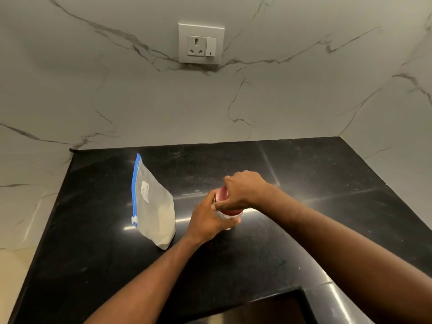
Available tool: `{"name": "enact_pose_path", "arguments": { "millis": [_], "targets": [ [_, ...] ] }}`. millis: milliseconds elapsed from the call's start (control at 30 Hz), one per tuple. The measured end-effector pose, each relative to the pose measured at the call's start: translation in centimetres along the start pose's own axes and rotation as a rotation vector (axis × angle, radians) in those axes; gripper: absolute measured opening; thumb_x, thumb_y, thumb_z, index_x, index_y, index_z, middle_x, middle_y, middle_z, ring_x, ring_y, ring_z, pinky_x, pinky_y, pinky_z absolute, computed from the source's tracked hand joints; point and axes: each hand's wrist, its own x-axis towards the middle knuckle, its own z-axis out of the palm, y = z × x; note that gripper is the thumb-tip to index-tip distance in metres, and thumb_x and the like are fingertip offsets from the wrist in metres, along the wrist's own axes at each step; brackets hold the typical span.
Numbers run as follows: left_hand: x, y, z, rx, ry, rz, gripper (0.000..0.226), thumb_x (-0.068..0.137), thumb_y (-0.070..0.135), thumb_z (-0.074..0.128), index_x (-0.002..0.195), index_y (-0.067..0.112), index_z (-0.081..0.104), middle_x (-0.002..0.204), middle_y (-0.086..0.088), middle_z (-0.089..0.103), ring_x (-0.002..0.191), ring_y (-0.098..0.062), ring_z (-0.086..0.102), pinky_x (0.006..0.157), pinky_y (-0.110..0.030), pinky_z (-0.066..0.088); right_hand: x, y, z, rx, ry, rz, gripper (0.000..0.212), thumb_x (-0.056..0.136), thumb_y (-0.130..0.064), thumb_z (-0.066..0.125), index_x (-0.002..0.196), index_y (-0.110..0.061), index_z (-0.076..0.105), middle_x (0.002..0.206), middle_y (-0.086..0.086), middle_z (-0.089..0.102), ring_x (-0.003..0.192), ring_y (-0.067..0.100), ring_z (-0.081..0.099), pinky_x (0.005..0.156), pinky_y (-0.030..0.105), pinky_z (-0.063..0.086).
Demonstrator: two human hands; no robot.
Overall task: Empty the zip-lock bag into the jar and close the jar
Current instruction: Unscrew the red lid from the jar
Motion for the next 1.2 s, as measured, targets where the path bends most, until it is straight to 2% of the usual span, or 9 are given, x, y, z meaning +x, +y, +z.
{"name": "enact_pose_path", "arguments": {
  "millis": [200, 300, 367, 500, 600, 733, 1000, 1133, 1200],
  "targets": [
    [0.6, -1.1, -0.1, 0.007, -0.041, 0.01, 0.089, 0.055, 0.071, 0.089, 0.13, 0.058, 0.043, 0.112, 0.034, 0.062, 0.102, 0.006, 0.065, 0.077, -0.005, 0.046, -0.1, -1.1, -0.2, -0.038, -0.082, -0.208, 0.08, 0.073, -0.039, 0.085, 0.143, -0.029, 0.046, 0.118, -0.001, 0.056, 0.096, 0.019, 0.058, 0.069, 0.031, 0.049],
    [0.9, -1.6, -0.1, -0.008, -0.067, 0.04, 0.091, 0.058, 0.068, 0.091, 0.137, 0.047, 0.05, 0.122, 0.023, 0.069, 0.11, -0.001, 0.068, 0.089, -0.019, 0.057, -0.5, 0.3, -0.8, 0.211, -0.152, -0.26, 0.076, 0.074, -0.028, 0.086, 0.141, -0.033, 0.049, 0.128, -0.004, 0.057, 0.11, 0.021, 0.06, 0.082, 0.035, 0.057],
    [1.0, -1.6, -0.3, -0.028, -0.078, 0.053, 0.089, 0.06, 0.069, 0.09, 0.138, 0.051, 0.049, 0.121, 0.027, 0.068, 0.11, 0.009, 0.066, 0.089, -0.016, 0.056, -0.7, 1.3, -1.4, 0.409, -0.102, -0.222, 0.059, 0.083, -0.045, 0.078, 0.135, -0.03, 0.055, 0.127, -0.003, 0.062, 0.113, 0.023, 0.063, 0.086, 0.036, 0.058],
    [0.9, -1.4, -0.2, -0.012, -0.049, 0.059, 0.085, 0.062, 0.064, 0.091, 0.135, 0.056, 0.048, 0.116, 0.037, 0.066, 0.108, 0.017, 0.062, 0.075, -0.006, 0.053, -0.7, 0.3, 0.1, 0.014, 0.007, -0.018, 0.082, 0.084, -0.085, 0.048, 0.127, -0.015, 0.058, 0.1, 0.004, 0.065, 0.086, 0.023, 0.063, 0.07, 0.036, 0.051],
    [0.9, -1.3, -0.1, -0.009, -0.027, 0.059, 0.084, 0.061, 0.062, 0.092, 0.131, 0.059, 0.047, 0.118, 0.04, 0.063, 0.108, 0.018, 0.061, 0.07, -0.001, 0.049, -0.4, -0.6, 0.5, -0.002, 0.012, -0.092, 0.067, 0.083, -0.066, 0.068, 0.126, -0.016, 0.056, 0.104, 0.003, 0.064, 0.08, 0.019, 0.056, 0.064, 0.031, 0.044],
    [0.7, -1.7, 0.2, -0.01, -0.022, 0.021, 0.088, 0.056, 0.061, 0.093, 0.133, 0.052, 0.05, 0.114, 0.032, 0.064, 0.108, 0.021, 0.059, 0.077, -0.004, 0.045, -0.3, 0.5, -0.1, -0.045, -0.054, -0.38, 0.088, 0.069, -0.036, 0.091, 0.142, -0.027, 0.042, 0.13, 0.003, 0.053, 0.099, 0.021, 0.053, 0.077, 0.035, 0.054],
    [0.8, -0.7, 0.0, 0.026, -0.076, 0.073, 0.084, 0.068, 0.062, 0.086, 0.14, 0.048, 0.044, 0.12, 0.04, 0.056, 0.112, 0.023, 0.056, 0.085, -0.002, 0.049, -1.8, 3.2, 0.8, -0.298, 0.067, -0.81, 0.09, 0.078, -0.001, 0.082, 0.152, -0.023, 0.036, 0.161, 0.008, 0.035, 0.147, 0.035, 0.033, 0.117, 0.055, 0.038],
    [0.7, -1.2, 0.0, -0.018, -0.048, 0.058, 0.094, 0.061, 0.064, 0.092, 0.141, 0.051, 0.045, 0.131, 0.029, 0.062, 0.12, 0.015, 0.058, 0.094, -0.011, 0.052, -1.9, 3.6, -0.2, -0.056, 0.042, -0.625, 0.114, 0.077, -0.049, 0.085, 0.162, -0.036, 0.012, 0.17, 0.01, 0.022, 0.146, 0.033, 0.042, 0.107, 0.052, 0.049],
    [0.7, -1.4, 0.2, -0.03, -0.034, 0.051, 0.09, 0.061, 0.064, 0.093, 0.139, 0.05, 0.049, 0.127, 0.024, 0.068, 0.117, 0.007, 0.064, 0.094, -0.019, 0.057, -1.4, 3.0, -0.4, -0.104, 0.081, -0.429, 0.107, 0.081, -0.085, 0.052, 0.163, -0.029, 0.013, 0.161, 0.017, 0.038, 0.121, 0.035, 0.064, 0.08, 0.042, 0.058]
  ]
}}
